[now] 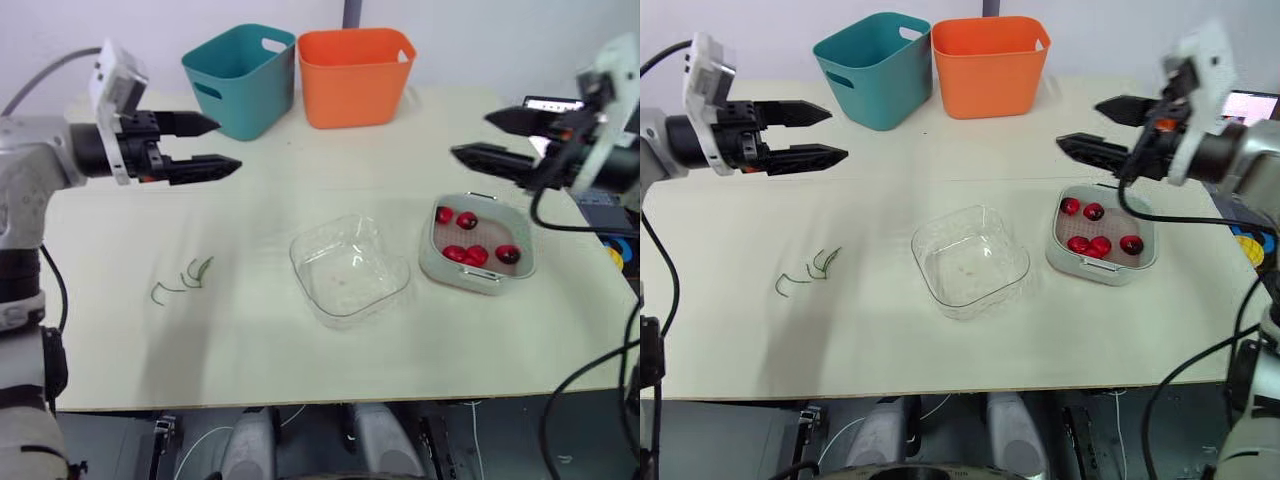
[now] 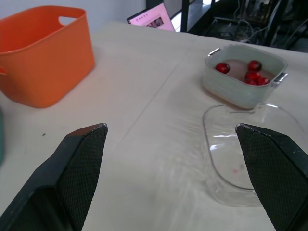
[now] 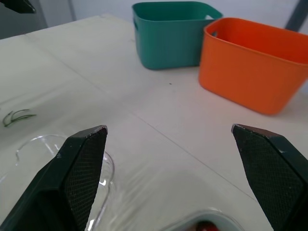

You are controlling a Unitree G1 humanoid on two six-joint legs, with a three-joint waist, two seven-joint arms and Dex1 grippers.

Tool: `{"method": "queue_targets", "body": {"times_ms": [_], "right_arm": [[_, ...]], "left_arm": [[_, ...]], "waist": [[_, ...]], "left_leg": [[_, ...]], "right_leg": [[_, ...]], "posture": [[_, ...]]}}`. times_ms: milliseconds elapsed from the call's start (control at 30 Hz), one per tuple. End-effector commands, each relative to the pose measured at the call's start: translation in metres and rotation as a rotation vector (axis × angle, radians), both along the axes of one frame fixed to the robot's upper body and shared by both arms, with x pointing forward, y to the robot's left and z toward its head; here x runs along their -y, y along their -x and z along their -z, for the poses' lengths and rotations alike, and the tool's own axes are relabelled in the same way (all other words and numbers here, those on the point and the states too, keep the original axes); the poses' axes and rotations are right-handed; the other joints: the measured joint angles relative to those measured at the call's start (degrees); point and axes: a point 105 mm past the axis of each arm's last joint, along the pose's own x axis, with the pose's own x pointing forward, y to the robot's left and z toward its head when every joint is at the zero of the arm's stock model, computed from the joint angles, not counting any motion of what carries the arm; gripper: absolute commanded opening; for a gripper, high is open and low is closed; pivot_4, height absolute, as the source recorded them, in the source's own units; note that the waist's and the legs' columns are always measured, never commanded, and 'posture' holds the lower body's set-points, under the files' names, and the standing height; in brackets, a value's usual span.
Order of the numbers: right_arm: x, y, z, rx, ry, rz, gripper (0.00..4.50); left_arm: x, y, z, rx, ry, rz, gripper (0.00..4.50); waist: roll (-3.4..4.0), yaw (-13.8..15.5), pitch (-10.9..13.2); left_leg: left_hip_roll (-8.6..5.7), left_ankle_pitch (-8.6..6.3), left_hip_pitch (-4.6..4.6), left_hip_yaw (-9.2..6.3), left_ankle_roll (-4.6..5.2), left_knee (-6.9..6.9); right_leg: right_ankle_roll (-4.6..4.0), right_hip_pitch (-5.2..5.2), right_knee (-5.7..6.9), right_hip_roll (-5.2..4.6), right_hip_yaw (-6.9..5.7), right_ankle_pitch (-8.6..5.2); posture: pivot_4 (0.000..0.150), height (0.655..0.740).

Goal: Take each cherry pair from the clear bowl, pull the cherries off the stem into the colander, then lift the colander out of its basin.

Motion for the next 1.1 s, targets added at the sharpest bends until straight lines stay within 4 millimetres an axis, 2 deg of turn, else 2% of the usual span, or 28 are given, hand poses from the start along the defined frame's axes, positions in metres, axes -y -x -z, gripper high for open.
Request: {"method": "queue_targets", "body": {"times_ms": [33, 167, 333, 433, 533, 700, 800, 867, 1100], "right_arm": [[0.012, 0.005, -0.007, 0.020, 0.061, 0.032, 4.50], [0.023, 0.022, 0.026, -0.150, 0.321, -0.039, 4.50], [0.032, 0.047, 0.060, -0.345, 0.605, -0.215, 4.50], [0.043, 0.048, 0.077, -0.402, 0.723, -0.244, 4.50], [0.050, 0.044, 0.088, -0.420, 0.783, -0.245, 4.50], [0.041, 0.039, 0.104, -0.427, 0.766, -0.279, 4.50], [0.038, 0.033, 0.110, -0.411, 0.776, -0.274, 3.91], [0.037, 0.030, 0.112, -0.401, 0.786, -0.270, 3.28], [0.034, 0.024, 0.118, -0.391, 0.806, -0.265, 3.28]], "left_arm": [[0.000, 0.003, -0.011, 0.055, -0.052, 0.017, 4.48], [0.019, 0.019, 0.001, 0.021, -0.152, 0.146, 4.48], [0.052, 0.047, 0.014, 0.003, -0.249, 0.376, 4.48], [0.072, 0.066, 0.017, 0.004, -0.251, 0.492, 4.48], [0.084, 0.078, 0.021, 0.005, -0.244, 0.545, 4.48], [0.092, 0.088, 0.037, -0.016, -0.244, 0.570, 4.48], [0.095, 0.090, 0.040, -0.025, -0.231, 0.567, 4.50], [0.096, 0.091, 0.041, -0.028, -0.225, 0.565, 4.50], [0.097, 0.092, 0.039, -0.026, -0.209, 0.542, 4.50]], "waist": [[0.01, -0.2, 0.0], [0.06, 0.0, 0.0], [0.09, -0.2, 0.1], [0.09, -0.6, 0.1], [0.11, -0.6, 0.1], [0.12, -0.6, 0.1], [0.12, -0.5, 0.1], [0.12, -0.5, 0.1], [0.12, -0.5, 0.1]], "left_leg": [[0.00, 0.00, 0.00, 0.01, 0.00, 0.03], [0.00, 0.00, -0.04, 0.00, 0.00, 0.00], [-0.02, 0.00, -0.04, 0.10, 0.00, 0.05], [-0.01, 0.00, 0.02, 0.12, -0.01, 0.05], [0.00, 0.00, 0.02, 0.14, -0.01, 0.05], [0.01, 0.00, 0.04, 0.13, -0.01, 0.06], [0.00, 0.00, 0.01, 0.12, -0.01, 0.14], [0.00, 0.00, 0.01, 0.12, -0.01, 0.16], [-0.01, 0.00, 0.01, 0.10, -0.01, 0.16]], "right_leg": [[0.00, 0.00, 0.02, 0.00, 0.01, 0.00], [0.00, 0.00, -0.03, -0.02, -0.01, -0.03], [0.07, -0.02, -0.05, -0.06, 0.05, -0.08], [0.06, 0.02, -0.05, -0.05, 0.05, -0.09], [0.06, -0.03, -0.02, -0.05, 0.07, -0.09], [0.06, -0.04, 0.06, -0.01, 0.09, -0.08], [0.07, -0.02, 0.06, -0.02, 0.09, -0.08], [0.07, 0.00, 0.06, -0.02, 0.09, -0.08], [0.07, 0.01, 0.06, -0.02, 0.08, -0.08]], "posture": [[0.150, 0.7400], [0.150, 0.7400], [0.150, 0.7400], [0.150, 0.7400], [0.150, 0.7400], [0.150, 0.7400], [0.150, 0.7400], [0.150, 0.7400], [0.150, 0.7400]]}}
